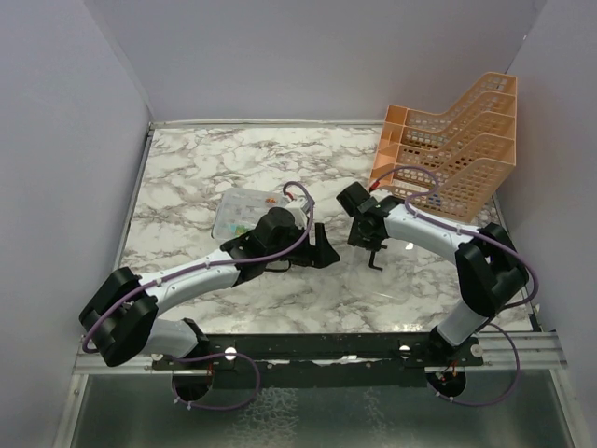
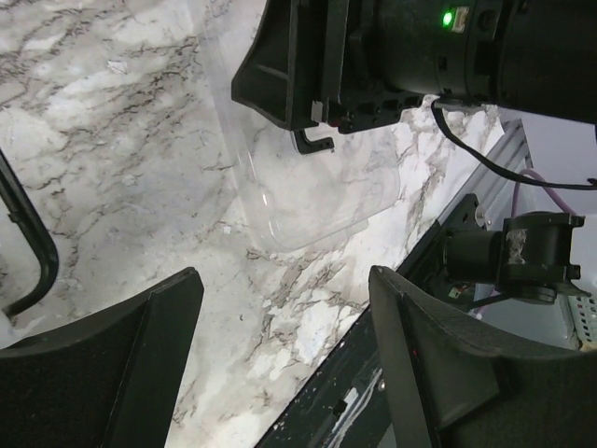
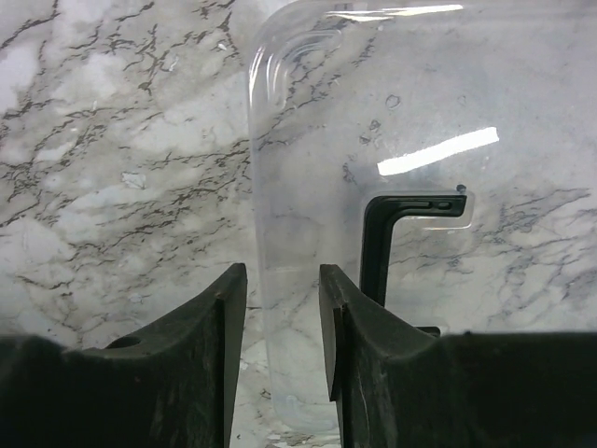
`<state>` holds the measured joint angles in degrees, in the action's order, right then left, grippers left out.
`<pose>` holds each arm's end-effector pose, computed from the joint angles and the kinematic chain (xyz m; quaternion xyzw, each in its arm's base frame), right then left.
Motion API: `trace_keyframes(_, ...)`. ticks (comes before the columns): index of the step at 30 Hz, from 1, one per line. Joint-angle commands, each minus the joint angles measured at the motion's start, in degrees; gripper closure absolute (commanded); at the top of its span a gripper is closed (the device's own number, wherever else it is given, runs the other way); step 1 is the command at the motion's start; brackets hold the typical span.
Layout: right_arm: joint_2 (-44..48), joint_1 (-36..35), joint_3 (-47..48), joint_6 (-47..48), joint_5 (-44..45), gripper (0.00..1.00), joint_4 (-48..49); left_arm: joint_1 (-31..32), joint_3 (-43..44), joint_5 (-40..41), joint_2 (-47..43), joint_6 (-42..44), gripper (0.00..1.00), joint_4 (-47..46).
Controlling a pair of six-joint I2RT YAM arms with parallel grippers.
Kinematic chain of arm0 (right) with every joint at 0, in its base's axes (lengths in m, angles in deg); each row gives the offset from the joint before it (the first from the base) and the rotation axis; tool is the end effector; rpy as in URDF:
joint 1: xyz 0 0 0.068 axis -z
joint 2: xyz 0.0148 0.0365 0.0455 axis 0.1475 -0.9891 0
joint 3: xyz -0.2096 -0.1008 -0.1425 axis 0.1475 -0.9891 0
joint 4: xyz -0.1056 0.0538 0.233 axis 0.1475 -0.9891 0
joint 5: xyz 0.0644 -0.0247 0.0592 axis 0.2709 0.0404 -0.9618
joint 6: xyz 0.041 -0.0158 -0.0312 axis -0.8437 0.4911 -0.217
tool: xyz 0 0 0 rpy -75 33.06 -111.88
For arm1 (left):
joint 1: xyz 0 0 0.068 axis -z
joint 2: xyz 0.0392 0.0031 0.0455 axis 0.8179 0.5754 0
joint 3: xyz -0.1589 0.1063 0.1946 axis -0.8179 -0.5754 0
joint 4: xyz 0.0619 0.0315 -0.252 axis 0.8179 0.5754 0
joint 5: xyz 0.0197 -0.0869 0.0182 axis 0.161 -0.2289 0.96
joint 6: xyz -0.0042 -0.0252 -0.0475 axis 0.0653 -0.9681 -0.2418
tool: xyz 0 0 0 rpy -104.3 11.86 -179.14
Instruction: Organize the medicine kit
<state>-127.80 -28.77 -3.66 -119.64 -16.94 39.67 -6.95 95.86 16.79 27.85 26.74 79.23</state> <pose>0.2530 0.1766 0.1904 0.1619 0.9631 -0.0385 0.2116 0.1861 -0.2186 0.2336 0.0996 0.8452 -0.4368 0.2914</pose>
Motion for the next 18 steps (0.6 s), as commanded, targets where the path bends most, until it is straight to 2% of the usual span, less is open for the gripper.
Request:
trace_keyframes(1, 2.02, 0.23, -0.45, -0.68, -2.09, 0.65, 1.98, 2.25, -1.36, 3.12, -1.23, -1.31, 0.24, -2.91)
trace_keyframes(5, 3.02, 0.18, -1.06, -0.82, -1.8, 0.61, 2.08, 4.42, -2.15, 6.77, -1.61, -2.28, 0.24, -2.95)
trace_keyframes(12, 3.0, 0.22, -0.81, -3.73, 1.32, 0.34, -3.16, 6.46, -2.74, 10.97, -1.77, -2.38, 0.24, -4.57)
trace_keyframes(18, 0.9, 0.17, -0.11, -3.54, 1.12, 0.28, -4.39, 6.92, -4.49, 11.77, -2.26, -2.17, 0.24, -7.39)
